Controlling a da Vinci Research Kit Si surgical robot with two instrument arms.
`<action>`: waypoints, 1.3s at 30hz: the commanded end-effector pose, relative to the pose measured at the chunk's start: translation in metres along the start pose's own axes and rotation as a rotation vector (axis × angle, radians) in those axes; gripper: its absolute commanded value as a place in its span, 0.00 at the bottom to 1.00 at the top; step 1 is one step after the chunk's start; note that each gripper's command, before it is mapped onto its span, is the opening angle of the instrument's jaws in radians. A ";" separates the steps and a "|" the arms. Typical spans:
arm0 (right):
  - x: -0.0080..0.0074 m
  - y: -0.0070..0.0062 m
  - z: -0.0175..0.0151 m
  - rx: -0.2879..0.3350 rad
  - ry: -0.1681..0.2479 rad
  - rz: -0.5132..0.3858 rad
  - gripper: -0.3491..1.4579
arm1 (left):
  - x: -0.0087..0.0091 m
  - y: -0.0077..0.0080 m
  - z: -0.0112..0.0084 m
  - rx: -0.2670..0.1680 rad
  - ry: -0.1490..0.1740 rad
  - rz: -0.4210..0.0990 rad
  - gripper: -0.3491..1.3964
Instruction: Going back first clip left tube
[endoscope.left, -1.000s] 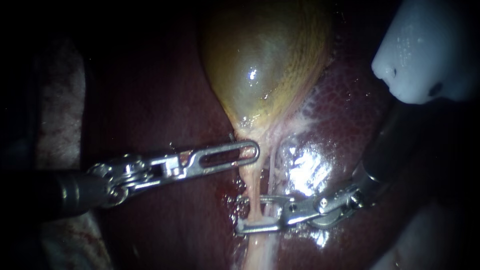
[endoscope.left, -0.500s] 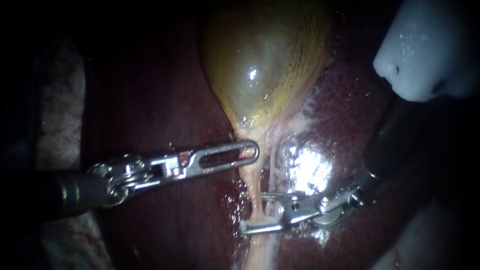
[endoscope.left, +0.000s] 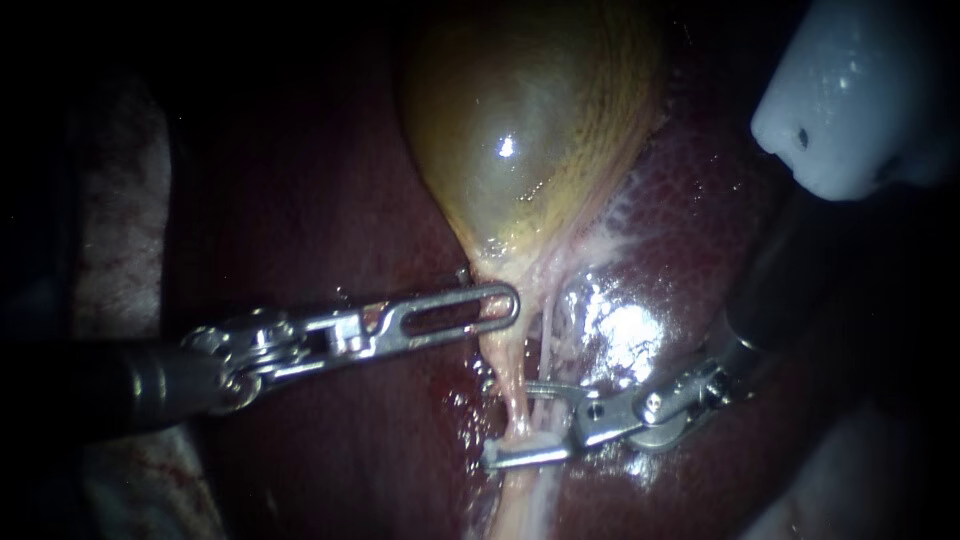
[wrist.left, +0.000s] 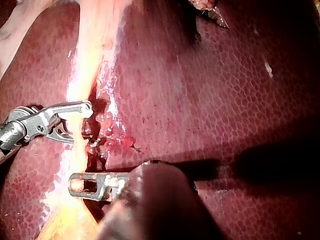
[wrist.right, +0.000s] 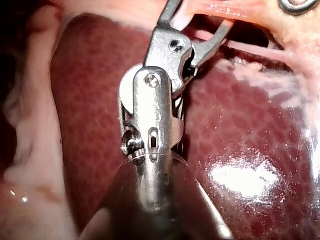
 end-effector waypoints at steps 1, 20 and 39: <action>0.0001 0.0000 0.0000 0.004 0.004 -0.003 0.52 | 0.0001 0.0000 0.0000 -0.001 -0.001 -0.005 0.00; 0.0027 -0.0006 -0.0010 0.018 0.039 -0.078 0.52 | 0.0004 -0.0005 0.0002 -0.002 -0.002 -0.009 0.00; 0.0040 -0.0004 -0.0032 0.000 0.033 -0.104 0.52 | 0.0004 0.0003 -0.0002 -0.001 -0.003 -0.014 0.00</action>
